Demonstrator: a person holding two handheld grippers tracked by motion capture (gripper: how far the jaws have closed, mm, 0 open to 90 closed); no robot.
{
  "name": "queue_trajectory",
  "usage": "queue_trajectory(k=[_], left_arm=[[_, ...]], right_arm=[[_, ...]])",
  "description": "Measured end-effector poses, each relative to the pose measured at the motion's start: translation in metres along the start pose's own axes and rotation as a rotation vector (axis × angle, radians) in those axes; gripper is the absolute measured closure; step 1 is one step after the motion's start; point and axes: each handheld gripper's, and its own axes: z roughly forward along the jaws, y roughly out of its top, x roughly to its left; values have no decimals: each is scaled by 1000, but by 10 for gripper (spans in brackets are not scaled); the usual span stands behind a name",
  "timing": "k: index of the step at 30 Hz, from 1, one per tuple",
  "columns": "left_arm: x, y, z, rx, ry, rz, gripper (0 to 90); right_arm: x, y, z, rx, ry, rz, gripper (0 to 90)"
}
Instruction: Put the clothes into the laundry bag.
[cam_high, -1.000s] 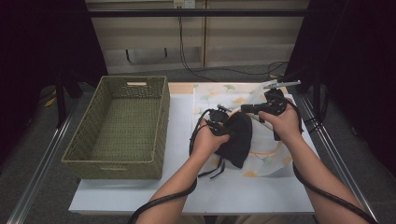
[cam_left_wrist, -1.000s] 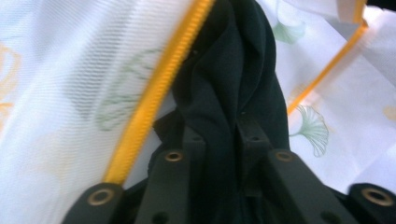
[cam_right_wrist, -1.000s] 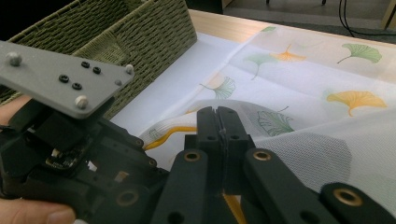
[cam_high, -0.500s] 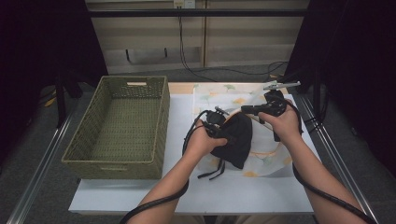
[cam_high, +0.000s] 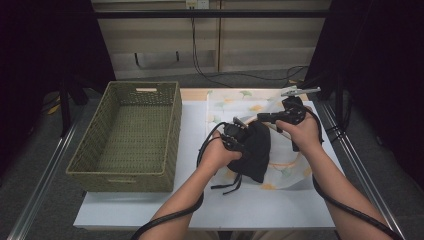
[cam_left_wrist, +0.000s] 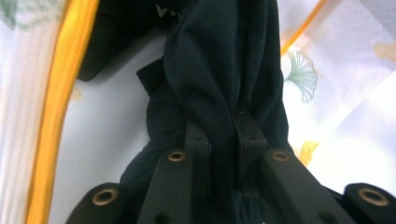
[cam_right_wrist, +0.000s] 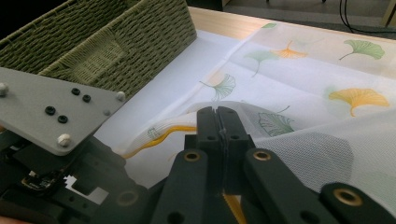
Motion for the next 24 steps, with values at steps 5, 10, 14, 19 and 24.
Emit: queue_trajectory(k=[5, 10, 14, 19, 24], left_arm=[[3, 4, 4, -67, -3, -44, 822], [3, 9, 7, -112, 18, -62, 828], [1, 12, 8, -184, 56, -67, 830], [0, 13, 9, -218, 80, -53, 825], [-5, 11, 9, -201, 77, -27, 731]], right_arm=[[1, -1, 0, -2, 4, 0, 898], [1, -2, 2, -4, 14, 3, 898], [1, -3, 2, -3, 15, 6, 898], [0, -3, 2, -6, 11, 5, 898], [-1, -4, 1, -5, 12, 8, 897]])
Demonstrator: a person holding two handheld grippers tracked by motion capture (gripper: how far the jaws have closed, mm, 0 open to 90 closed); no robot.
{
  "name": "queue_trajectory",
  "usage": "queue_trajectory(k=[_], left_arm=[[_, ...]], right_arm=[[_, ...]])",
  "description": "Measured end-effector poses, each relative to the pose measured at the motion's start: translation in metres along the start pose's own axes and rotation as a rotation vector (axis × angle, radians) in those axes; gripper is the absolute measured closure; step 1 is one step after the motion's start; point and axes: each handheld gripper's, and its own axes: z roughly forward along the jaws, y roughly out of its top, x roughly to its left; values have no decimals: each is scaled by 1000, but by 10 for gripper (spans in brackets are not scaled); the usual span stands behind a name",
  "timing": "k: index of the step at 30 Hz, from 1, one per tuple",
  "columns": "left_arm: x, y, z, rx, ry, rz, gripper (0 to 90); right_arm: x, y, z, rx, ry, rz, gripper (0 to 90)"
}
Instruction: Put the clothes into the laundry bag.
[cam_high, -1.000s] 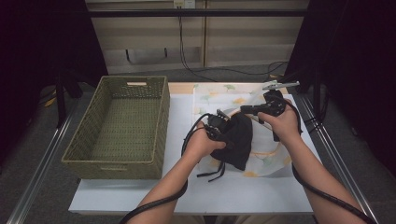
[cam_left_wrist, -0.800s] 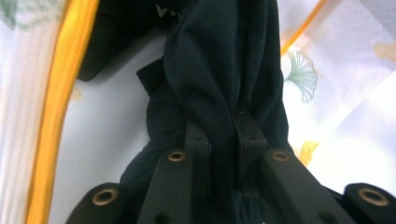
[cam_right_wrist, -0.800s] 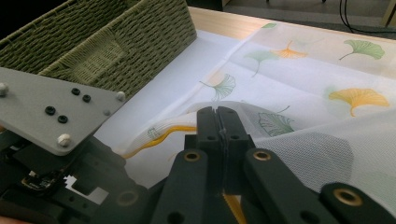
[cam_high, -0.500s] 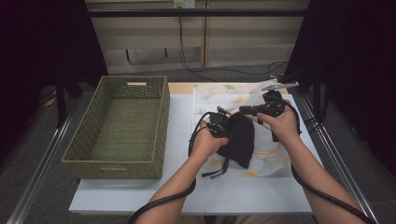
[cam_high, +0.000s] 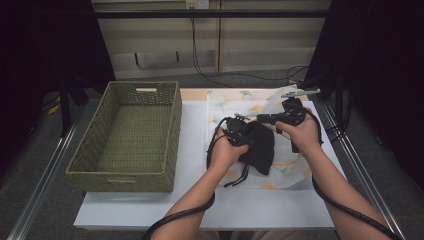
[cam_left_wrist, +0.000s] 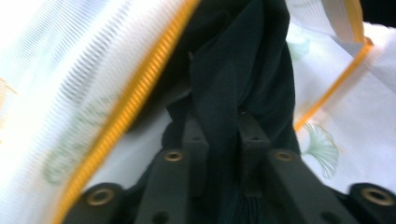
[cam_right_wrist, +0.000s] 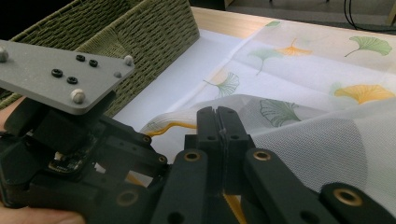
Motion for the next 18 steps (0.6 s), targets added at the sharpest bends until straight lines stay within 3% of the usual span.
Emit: queue_trajectory(k=[3, 8, 9, 14, 18], left_arm=[[-2, 0, -4, 14, 6, 16, 618], [-4, 1, -15, 40, 19, 48, 511], [-3, 1, -17, 51, 29, 67, 495], [-2, -4, -20, 103, 59, 74, 438], [-1, -9, -16, 130, 50, 70, 420]], right_arm=[[-1, 0, 0, 1, -3, 3, 898], [-2, -1, -1, 3, -8, 2, 898], [-2, -1, -1, 3, -9, 1, 898], [-2, -1, -1, 5, -10, 0, 898], [-2, 0, -1, 7, -11, -4, 898]])
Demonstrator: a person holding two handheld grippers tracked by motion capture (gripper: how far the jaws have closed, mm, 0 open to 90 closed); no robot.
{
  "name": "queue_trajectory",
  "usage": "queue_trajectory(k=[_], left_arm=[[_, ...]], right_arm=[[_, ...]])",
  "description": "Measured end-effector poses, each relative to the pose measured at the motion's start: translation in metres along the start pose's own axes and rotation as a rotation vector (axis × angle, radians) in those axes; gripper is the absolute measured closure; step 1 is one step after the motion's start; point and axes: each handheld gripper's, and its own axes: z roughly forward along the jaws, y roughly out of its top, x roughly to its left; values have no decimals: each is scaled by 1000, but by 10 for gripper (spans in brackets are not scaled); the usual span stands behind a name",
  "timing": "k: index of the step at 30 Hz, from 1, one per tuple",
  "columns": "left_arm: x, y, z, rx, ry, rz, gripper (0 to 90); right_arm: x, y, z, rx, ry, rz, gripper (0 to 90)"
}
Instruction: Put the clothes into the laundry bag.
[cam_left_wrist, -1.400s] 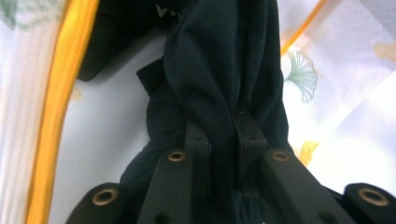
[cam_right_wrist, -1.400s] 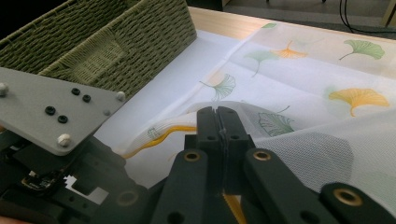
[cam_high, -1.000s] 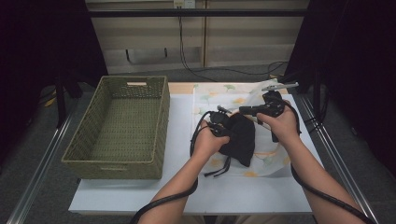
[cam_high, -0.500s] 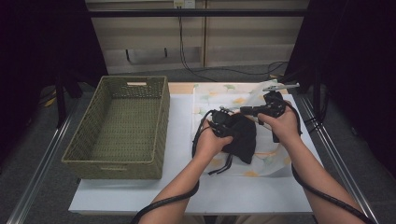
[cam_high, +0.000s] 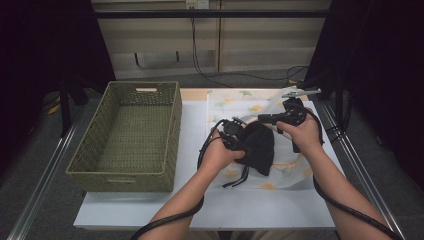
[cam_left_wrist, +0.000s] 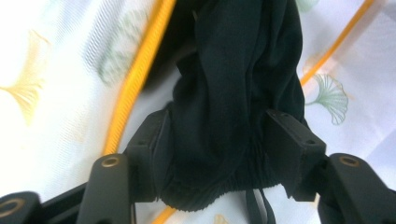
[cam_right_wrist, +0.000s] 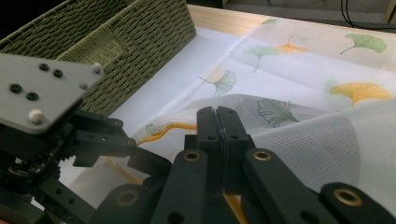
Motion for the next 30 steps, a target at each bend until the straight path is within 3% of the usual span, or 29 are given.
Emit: queue_trajectory(k=[2, 7, 9, 12, 18, 24, 28, 30], left_arm=[[0, -2, 3, 10, 7, -16, 426], [-2, -5, 9, 57, -31, -19, 689], [-1, -4, 10, 22, -44, -53, 754], [2, -3, 8, -14, -27, -70, 812], [9, 3, 5, -107, 21, -105, 831], [13, 7, 6, -170, 80, -96, 832], [11, 6, 7, -139, 53, -99, 814], [10, 5, 6, -139, 37, -98, 730]], right_arm=[[0, 0, 0, 2, -2, 2, 898], [0, 0, 0, 4, 0, 3, 898], [-1, 0, 0, 5, 1, 6, 898], [-1, 0, 0, 4, 2, 7, 897], [-1, 0, -1, 0, 2, 8, 898], [0, 0, 0, 0, 5, 8, 898], [-1, -1, 0, 5, 7, 10, 897], [-1, -2, 0, 5, 8, 9, 898]])
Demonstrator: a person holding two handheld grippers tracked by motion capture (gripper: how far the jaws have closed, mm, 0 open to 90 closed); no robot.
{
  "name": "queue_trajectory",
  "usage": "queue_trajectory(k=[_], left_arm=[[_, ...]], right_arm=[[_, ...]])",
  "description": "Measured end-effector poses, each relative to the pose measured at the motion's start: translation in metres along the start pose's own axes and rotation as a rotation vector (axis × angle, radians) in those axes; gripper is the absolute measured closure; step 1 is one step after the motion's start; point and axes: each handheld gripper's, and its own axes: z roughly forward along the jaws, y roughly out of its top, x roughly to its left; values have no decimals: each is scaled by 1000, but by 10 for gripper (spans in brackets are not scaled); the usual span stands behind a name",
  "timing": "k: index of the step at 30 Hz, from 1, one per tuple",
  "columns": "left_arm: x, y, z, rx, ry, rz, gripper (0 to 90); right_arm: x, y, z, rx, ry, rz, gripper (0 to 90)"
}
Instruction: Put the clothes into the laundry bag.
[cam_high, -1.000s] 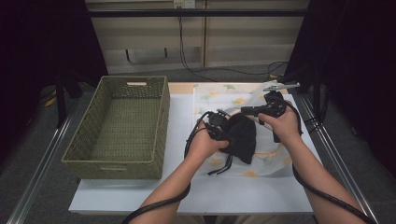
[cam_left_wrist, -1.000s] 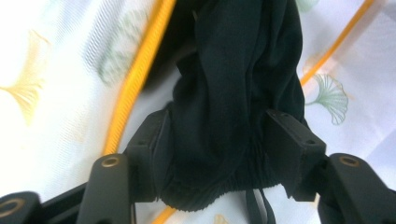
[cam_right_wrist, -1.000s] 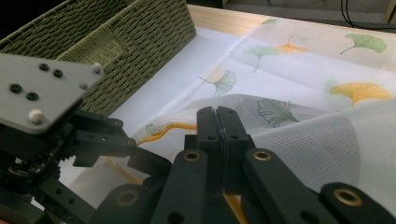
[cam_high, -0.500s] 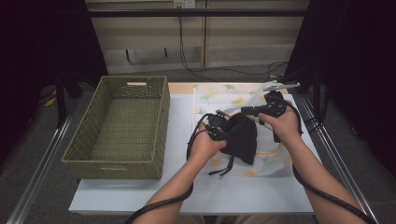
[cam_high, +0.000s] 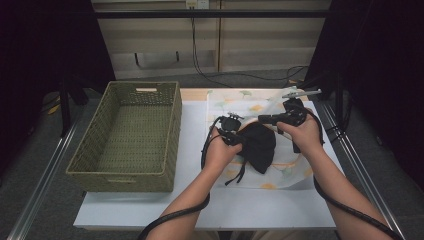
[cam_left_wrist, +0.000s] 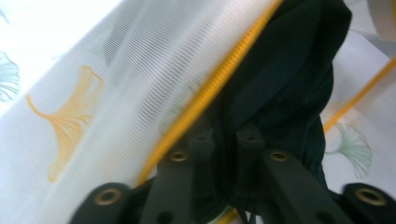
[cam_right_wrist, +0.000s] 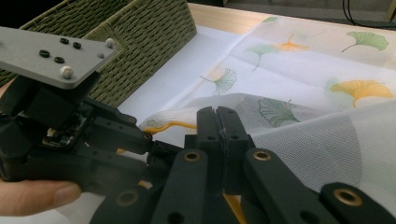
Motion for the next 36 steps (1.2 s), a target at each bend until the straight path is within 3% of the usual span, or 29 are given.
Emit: queue_trajectory(k=[4, 6, 8, 11, 12, 17, 21, 29, 36], left_arm=[[-3, 0, -5, 10, -28, 6, 583], [-5, 0, -7, 9, -27, 8, 559], [-4, -1, -9, 34, -42, 20, 551], [-6, -4, -12, 54, -51, 3, 522], [-5, -4, -14, 69, -52, 18, 512], [-5, -2, -22, 116, -32, 37, 501], [-3, 2, -29, 124, -33, 34, 502], [-4, 11, -41, 145, -54, 46, 644], [-11, 7, -33, 178, -134, 38, 844]], right_arm=[[0, 0, 1, -1, -2, -2, 897], [1, 0, 1, 1, -4, -2, 898], [1, 0, 1, 2, -7, -3, 898], [1, 2, -1, 3, -13, -8, 897], [0, 2, -1, 4, -15, -8, 898], [0, 3, -2, 7, -19, -9, 898], [-1, 1, 0, 7, -19, -3, 898], [-6, 0, -1, 11, -30, 7, 897], [-8, -1, 2, 10, -32, 12, 897]])
